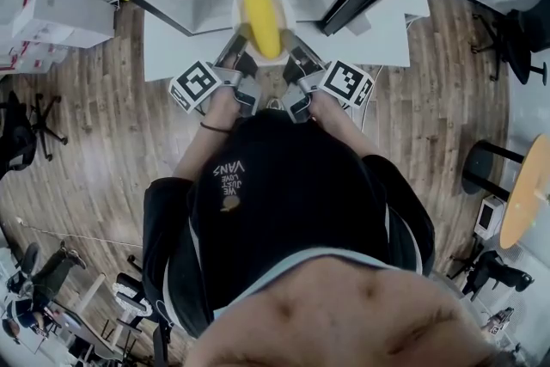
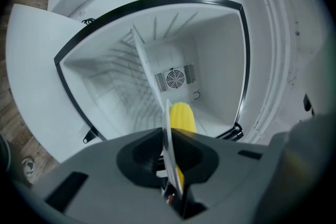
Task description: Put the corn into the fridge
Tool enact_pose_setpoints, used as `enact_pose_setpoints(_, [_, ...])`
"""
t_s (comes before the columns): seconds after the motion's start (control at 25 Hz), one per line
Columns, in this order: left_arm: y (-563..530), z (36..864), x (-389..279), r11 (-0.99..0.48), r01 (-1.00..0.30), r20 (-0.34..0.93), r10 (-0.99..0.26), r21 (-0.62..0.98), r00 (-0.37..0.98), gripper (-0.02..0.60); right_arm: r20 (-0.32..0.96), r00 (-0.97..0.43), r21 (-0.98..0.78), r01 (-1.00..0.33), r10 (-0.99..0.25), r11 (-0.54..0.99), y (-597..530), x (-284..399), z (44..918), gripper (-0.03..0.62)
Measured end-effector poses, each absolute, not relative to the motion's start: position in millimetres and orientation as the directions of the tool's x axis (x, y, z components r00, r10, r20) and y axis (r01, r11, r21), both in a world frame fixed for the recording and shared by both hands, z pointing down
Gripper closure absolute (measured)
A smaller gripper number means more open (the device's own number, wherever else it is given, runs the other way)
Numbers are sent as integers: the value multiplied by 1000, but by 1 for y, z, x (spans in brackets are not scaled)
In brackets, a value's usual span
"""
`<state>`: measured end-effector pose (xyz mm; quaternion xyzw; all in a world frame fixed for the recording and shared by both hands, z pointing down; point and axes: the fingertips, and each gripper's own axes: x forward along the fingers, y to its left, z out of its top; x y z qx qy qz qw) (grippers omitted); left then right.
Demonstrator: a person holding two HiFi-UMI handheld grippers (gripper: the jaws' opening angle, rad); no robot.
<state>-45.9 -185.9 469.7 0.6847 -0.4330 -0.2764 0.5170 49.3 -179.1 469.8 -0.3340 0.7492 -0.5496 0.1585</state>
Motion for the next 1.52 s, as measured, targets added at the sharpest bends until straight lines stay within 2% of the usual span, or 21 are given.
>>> enact_pose_setpoints(0.16, [-194, 468, -48, -91, -309, 70, -878, 947, 474, 548, 167, -715, -928, -347, -679, 137, -185, 51, 474, 559])
enact_pose_setpoints(0.36, [-194, 467, -55, -106, -304, 62, -867, 947, 495, 548, 87, -721, -935, -298, -688, 194, -186, 37, 464, 559])
enact_pose_setpoints(0.64, [-222, 469, -66, -84, -282, 81, -846, 956, 527, 548, 174, -669, -926, -362, -723, 112, -208, 32, 472, 559])
enact_pose_setpoints(0.88, [-236, 469, -70, -68, -265, 90, -837, 962, 540, 548, 118, -663, -938, -319, -739, 136, -223, 21, 464, 559])
enact_pose_setpoints(1.52, [-258, 473, -76, -48, -235, 96, -820, 971, 564, 548, 137, -629, -938, -331, -765, 105, -241, 16, 467, 559])
